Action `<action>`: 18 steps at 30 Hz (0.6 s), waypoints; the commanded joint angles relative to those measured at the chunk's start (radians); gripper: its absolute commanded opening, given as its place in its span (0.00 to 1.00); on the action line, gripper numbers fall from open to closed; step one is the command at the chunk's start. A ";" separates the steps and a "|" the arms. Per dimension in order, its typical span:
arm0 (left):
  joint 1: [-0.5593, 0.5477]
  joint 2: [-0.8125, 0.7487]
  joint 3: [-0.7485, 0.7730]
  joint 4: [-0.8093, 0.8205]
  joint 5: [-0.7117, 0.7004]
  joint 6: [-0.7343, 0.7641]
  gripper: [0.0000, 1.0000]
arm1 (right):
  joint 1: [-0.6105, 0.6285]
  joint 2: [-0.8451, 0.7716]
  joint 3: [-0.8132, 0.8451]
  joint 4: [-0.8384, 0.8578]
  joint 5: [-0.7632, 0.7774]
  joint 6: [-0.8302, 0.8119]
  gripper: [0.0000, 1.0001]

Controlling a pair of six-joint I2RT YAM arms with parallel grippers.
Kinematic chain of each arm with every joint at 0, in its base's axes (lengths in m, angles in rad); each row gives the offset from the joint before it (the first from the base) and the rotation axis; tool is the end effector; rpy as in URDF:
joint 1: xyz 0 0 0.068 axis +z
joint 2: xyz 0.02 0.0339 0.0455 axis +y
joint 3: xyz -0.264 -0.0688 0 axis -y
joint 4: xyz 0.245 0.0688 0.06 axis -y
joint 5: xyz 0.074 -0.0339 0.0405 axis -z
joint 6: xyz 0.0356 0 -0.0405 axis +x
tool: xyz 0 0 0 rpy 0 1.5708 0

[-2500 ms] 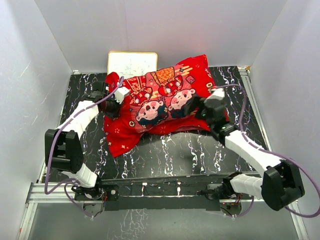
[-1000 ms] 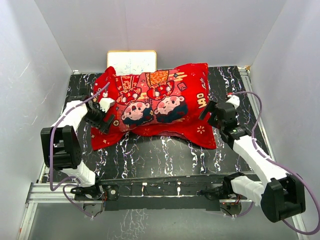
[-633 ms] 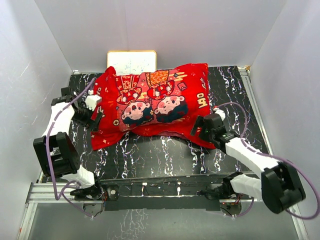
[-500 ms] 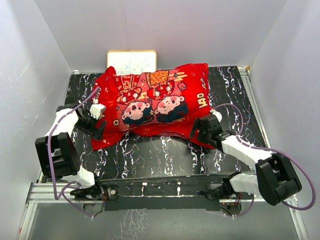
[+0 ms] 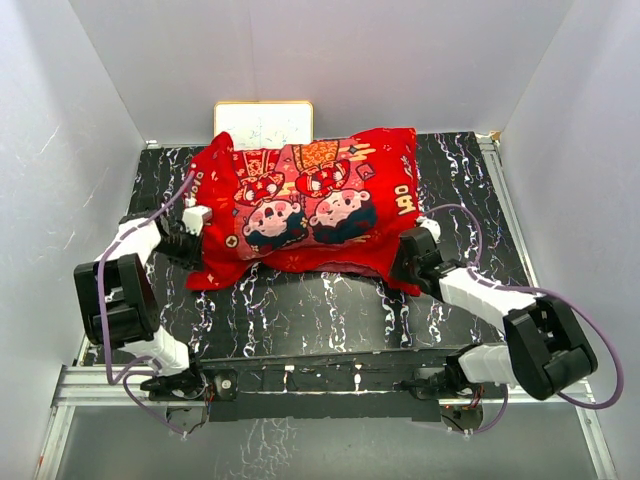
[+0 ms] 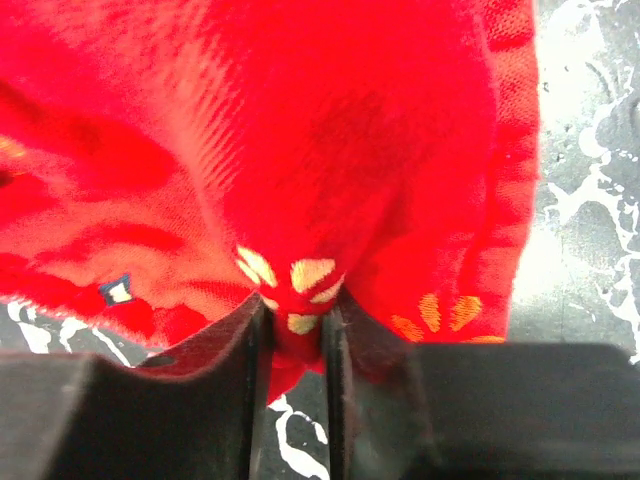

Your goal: Remove the pillowcase from the pillow

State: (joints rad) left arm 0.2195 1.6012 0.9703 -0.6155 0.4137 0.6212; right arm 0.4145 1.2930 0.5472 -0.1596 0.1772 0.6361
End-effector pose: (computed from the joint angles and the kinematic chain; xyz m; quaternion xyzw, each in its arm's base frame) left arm 0.2913 0.0503 0.1803 0.2252 0.9398 -0.1205 0.2270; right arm 0.2182 0.0891 0.1594 0.1328 0.9325 0.0908 0.3234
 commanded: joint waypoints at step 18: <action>-0.006 -0.252 1.184 -0.180 0.346 -0.507 0.00 | 0.127 -0.306 0.671 -0.260 0.342 -0.212 0.08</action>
State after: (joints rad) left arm 0.2188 1.3705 1.9385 -0.9287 0.7113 0.3130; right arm 0.5323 0.9833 1.0004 -0.4316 0.4313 0.5175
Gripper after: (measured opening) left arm 0.025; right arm 0.089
